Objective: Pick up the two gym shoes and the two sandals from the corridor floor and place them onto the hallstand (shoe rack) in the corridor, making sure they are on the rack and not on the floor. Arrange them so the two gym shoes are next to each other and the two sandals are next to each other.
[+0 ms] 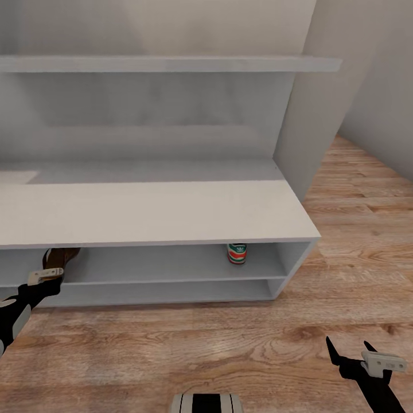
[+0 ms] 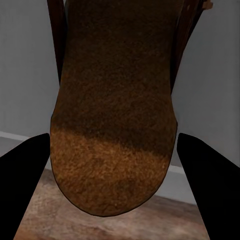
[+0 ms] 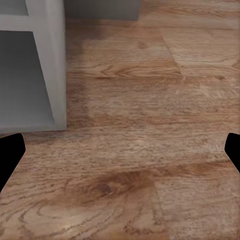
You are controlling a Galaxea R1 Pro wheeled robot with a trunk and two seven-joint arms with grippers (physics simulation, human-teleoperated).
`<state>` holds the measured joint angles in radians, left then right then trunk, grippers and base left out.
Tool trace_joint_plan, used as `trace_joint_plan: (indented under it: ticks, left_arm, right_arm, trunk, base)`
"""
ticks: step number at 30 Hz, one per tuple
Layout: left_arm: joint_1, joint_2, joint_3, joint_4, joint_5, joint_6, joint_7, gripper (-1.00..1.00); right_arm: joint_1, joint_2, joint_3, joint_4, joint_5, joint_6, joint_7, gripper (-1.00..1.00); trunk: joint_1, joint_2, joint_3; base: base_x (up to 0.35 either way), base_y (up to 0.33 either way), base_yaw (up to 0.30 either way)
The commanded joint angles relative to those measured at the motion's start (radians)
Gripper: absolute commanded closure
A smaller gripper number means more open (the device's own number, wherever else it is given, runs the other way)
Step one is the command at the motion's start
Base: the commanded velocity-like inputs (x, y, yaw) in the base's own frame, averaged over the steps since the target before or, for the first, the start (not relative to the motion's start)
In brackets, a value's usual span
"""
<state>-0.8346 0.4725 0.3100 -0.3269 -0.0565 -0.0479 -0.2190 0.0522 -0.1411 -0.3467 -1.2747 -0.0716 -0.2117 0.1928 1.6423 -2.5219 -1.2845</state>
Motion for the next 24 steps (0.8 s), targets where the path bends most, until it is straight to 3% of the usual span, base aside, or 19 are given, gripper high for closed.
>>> trace_joint_plan:
  ticks: [1, 8, 24]
  left_arm:
    - [0.000, 0.000, 0.000, 0.000, 0.000, 0.000, 0.000, 1.00]
    - [0.000, 0.000, 0.000, 0.000, 0.000, 0.000, 0.000, 1.00]
    - [0.000, 0.000, -0.001, 0.000, 0.000, -0.001, 0.000, 1.00]
  right_arm:
    - [0.000, 0.000, 0.000, 0.000, 0.000, 0.000, 0.000, -1.00]
    - [0.000, 0.000, 0.000, 0.000, 0.000, 0.000, 0.000, -1.00]
    - [0.000, 0.000, 0.000, 0.000, 0.000, 0.000, 0.000, -1.00]
  trunk:
    - [0.000, 0.000, 0.000]
    - [0.000, 0.000, 0.000]
    - [0.000, 0.000, 0.000]
  base:
    - [0.000, 0.000, 0.000]
    - [0.012, 0.000, 0.000]
    - [0.122, 0.000, 0.000]
